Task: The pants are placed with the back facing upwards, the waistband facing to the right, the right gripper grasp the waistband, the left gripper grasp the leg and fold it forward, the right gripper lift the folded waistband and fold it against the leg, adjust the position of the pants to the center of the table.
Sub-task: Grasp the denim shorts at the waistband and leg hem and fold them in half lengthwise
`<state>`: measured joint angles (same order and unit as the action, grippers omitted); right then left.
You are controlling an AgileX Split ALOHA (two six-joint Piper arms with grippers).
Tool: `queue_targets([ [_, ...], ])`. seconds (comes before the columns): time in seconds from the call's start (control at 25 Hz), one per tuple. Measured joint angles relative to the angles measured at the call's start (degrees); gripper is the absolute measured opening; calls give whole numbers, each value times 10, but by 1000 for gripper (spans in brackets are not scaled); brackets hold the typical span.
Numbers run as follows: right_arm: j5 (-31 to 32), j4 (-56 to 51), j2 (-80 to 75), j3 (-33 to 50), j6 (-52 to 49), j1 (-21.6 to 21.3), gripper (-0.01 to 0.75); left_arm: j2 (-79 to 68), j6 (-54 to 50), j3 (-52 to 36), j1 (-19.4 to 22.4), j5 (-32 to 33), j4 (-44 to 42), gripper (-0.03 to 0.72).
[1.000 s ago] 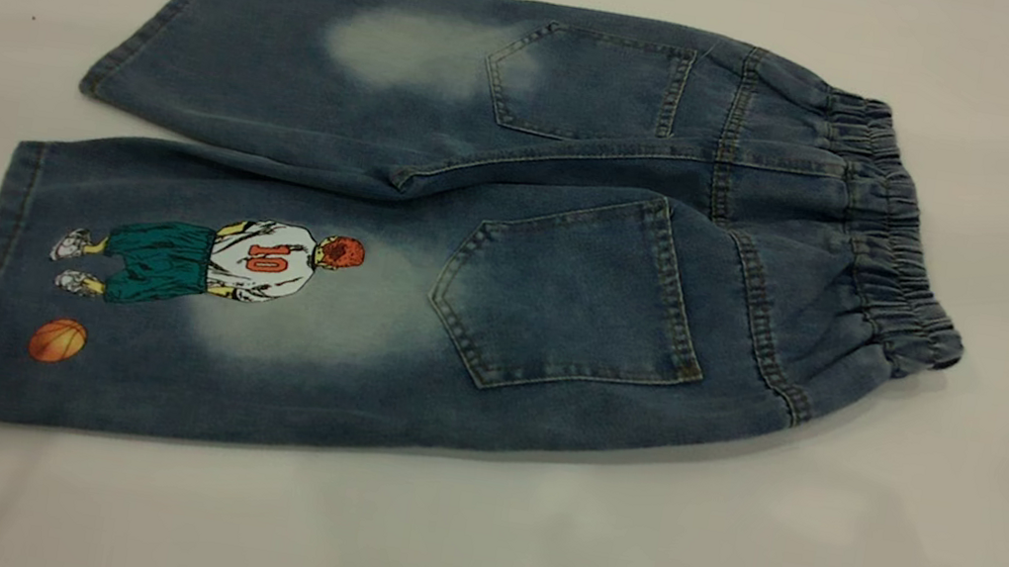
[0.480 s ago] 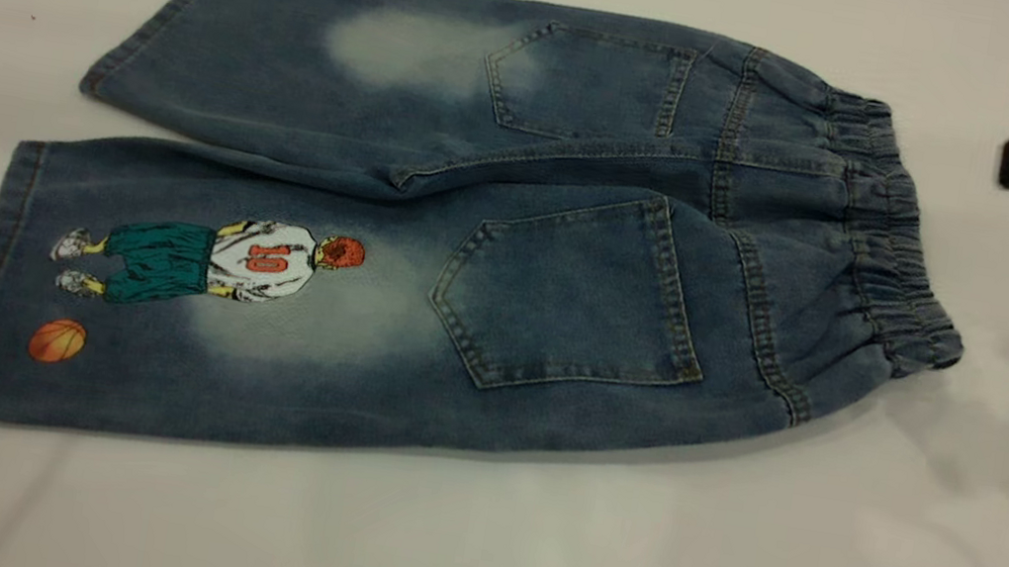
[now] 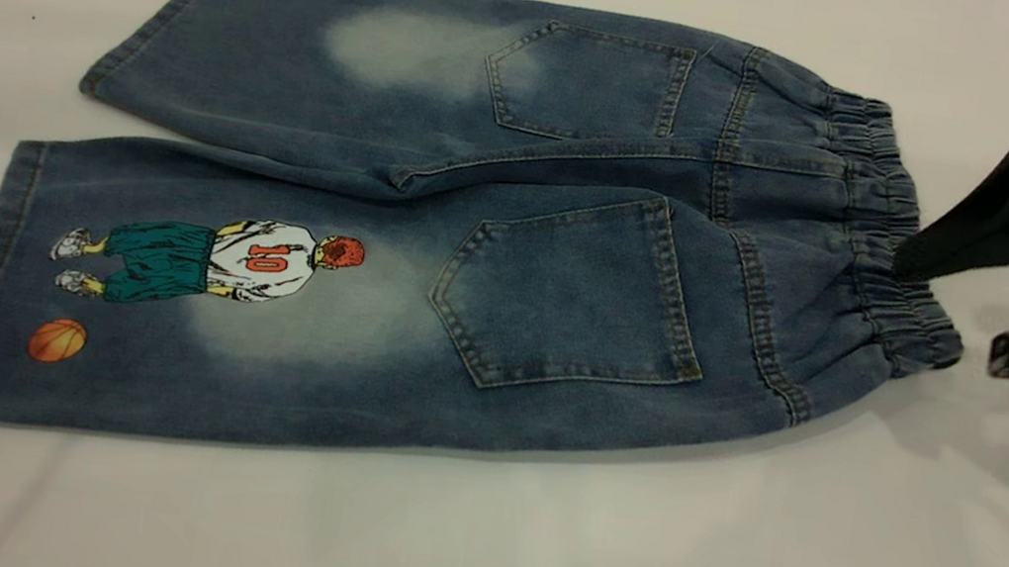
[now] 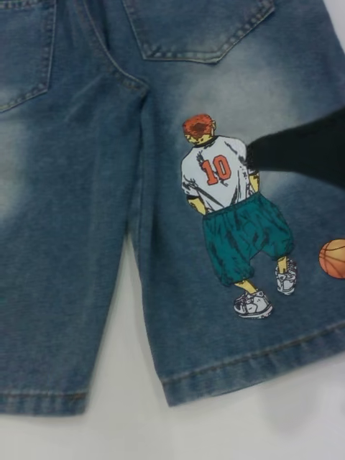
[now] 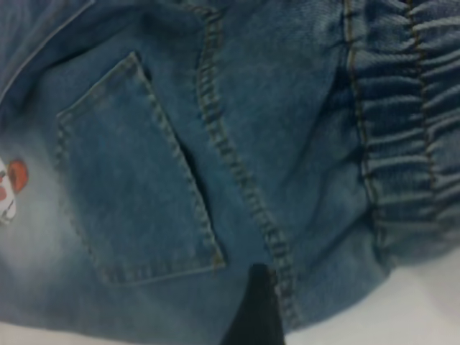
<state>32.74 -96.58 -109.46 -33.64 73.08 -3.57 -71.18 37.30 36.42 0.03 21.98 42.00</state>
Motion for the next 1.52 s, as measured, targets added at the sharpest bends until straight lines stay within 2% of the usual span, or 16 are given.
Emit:
queue_targets([
  [0.28, 49, -75, -75, -4, 82, 0, 584, 0, 0, 0, 0, -2, 0, 454],
  [1.04, 25, -79, -98, -36, 109, 0, 568, 0, 0, 0, 0, -2, 2, 454],
  [1.12, 25, -79, -98, -36, 106, 0, 515, 0, 0, 0, 0, -2, 2, 454],
  [1.2, 25, -79, -98, -36, 106, 0, 416, 0, 0, 0, 0, -2, 2, 454],
  [1.32, 25, -79, -98, -36, 105, 0, 192, 0, -1, 0, 0, -2, 2, 454],
  [1.4, 33, -73, -98, -36, 105, 0, 78, 0, -1, 0, 0, -2, 2, 454],
  [1.52, 41, -62, -98, -38, 104, 0, 34, 0, 0, 0, 0, -1, 2, 454],
])
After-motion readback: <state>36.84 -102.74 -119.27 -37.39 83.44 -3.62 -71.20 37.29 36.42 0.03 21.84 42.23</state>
